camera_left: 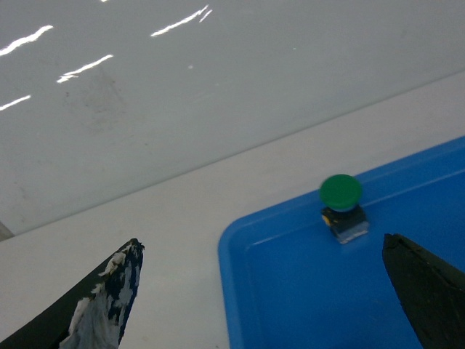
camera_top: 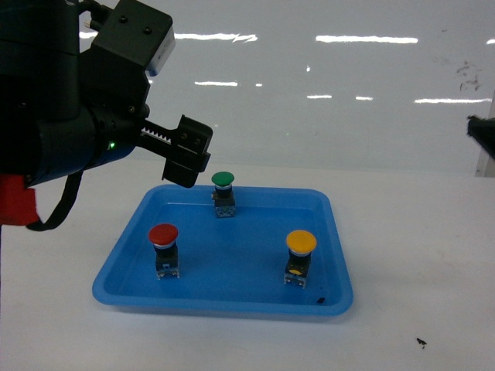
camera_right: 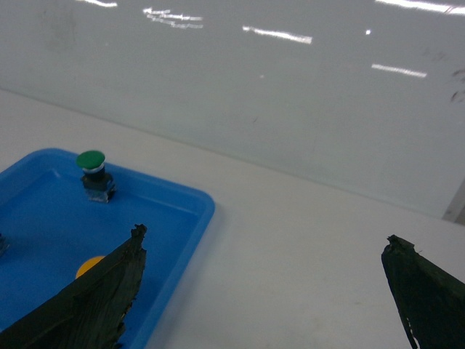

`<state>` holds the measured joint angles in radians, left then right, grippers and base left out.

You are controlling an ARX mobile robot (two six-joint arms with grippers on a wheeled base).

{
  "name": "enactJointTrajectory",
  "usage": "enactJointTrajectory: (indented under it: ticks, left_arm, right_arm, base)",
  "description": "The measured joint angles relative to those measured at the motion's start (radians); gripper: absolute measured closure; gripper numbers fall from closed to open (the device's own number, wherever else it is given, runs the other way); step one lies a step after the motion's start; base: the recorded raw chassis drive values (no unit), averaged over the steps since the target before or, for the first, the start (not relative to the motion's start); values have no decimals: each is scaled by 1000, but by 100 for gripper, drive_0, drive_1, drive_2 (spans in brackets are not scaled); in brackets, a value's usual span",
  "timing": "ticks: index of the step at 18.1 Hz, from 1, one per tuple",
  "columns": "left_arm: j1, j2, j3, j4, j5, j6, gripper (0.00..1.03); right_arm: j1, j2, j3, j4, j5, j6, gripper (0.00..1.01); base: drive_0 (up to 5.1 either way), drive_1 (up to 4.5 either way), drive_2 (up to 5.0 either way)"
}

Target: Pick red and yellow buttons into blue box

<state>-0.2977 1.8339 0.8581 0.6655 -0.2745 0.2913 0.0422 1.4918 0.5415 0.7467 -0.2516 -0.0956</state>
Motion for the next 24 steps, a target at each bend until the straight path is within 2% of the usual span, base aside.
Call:
enactJointTrajectory:
  ticks: [6, 11, 15, 17, 18, 19, 22, 24]
  left_arm:
    - [31, 60, 46, -1, -18, 13, 5]
    - [84, 124, 91, -8, -27, 35, 5]
    - [109, 162, 140, -8, -17, 42, 5]
    - [119, 208, 170, -22, -26, 61, 5]
    - [118, 215, 167, -16, -40, 79, 5]
    - [119, 215, 166, -10, -43, 85, 5]
    - [120, 214, 166, -11, -44, 92, 5]
    - [120, 214, 166, -10, -44, 96, 5]
  right_arm:
    - [39, 58, 23, -8, -2, 22, 3]
    - [119, 126, 99, -10, -11, 66, 3]
    - [177, 198, 155, -44, 23, 65, 3]
    - [209, 264, 203, -104, 49, 62, 3]
    - [210, 268, 198, -117, 83, 57, 3]
    - [212, 262, 198, -111, 94, 53, 3]
    - [212, 252, 198, -111, 96, 50, 3]
    - [212, 262, 198, -102, 75, 42, 3]
  base:
    - [0, 0, 0]
    - [0, 0, 0]
    - [0, 0, 0]
    - [0, 0, 0]
    - [0, 0, 0]
    - [0, 0, 0]
    - [0, 0, 0]
    - [0, 0, 0]
